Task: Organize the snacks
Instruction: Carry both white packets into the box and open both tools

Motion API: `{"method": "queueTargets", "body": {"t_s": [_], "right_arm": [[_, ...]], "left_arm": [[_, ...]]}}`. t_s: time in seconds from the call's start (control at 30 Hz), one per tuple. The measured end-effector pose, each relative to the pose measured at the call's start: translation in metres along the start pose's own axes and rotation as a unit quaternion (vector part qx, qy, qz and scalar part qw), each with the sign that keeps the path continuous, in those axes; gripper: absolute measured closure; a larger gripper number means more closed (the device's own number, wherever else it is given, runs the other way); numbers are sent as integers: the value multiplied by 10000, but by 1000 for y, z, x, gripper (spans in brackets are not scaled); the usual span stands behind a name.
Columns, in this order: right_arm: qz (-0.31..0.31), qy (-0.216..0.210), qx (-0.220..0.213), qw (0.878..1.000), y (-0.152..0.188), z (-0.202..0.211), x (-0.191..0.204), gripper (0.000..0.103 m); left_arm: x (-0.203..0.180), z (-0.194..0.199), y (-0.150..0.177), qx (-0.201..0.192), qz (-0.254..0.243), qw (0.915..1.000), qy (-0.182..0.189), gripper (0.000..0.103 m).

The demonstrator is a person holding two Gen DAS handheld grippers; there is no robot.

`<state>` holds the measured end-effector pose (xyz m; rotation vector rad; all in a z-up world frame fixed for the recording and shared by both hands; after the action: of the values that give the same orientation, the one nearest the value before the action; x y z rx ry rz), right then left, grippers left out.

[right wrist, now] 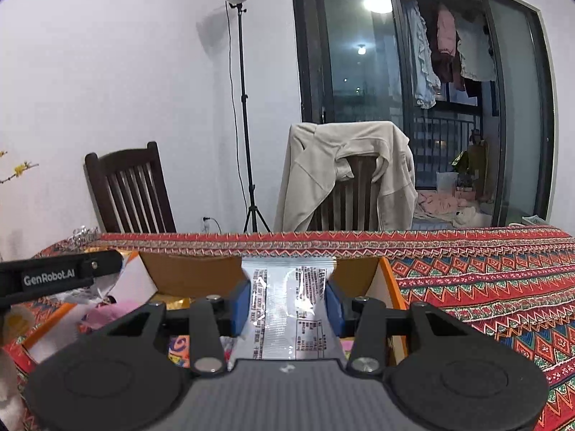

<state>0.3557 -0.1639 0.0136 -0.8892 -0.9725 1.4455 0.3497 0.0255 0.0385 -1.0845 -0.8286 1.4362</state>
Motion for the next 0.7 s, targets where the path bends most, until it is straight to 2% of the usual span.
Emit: {"method": "queueTargets", "body": {"t_s": [0.07,0.1,0.13,0.17,0.2,0.27,0.37,0.57,0.7], "right_arm": [[-1,17,71,10000,2,-3,-1,57],[-3,41,102,9999,3,-4,-2,54],[-3,45,136,9999,4,-5,-1,37],[-9,66,164,9998,5,-6,-2,25],[-8,99,175,9998,6,-7,-2,1],[7,154,146,9998,7,-7,-3,0],[9,199,189,9996,8,-10,-3,0],[38,247,197,9995,8,-9,-2,0],[5,256,92,9996,-1,5,-2,0]], "left_arm": [[0,-2,3,47,4,10000,-55,59],[0,-3,5,56,-16,9999,-94,54],[0,-3,4,42,-9,9999,-100,37],[1,-2,4,4,29,9999,-127,24],[3,0,4,-87,94,9997,-185,1],[8,5,2,-308,178,9988,-345,0],[12,5,1,-259,312,9983,-417,0],[10,7,-3,-241,279,9982,-478,0],[6,20,-16,-285,372,9977,-492,0]]}}
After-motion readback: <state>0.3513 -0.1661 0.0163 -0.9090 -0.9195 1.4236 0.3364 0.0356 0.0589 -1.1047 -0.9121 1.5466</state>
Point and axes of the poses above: each gripper's, at about its wrist camera, not at the fingertips, and z roughly against the way its jaws point, x to its left, y to its underside, the point moved 4 cm from there along -z, roughly the way its jaws point, and after that the axes turned 12 degrees about y, right-handed, at the moved point
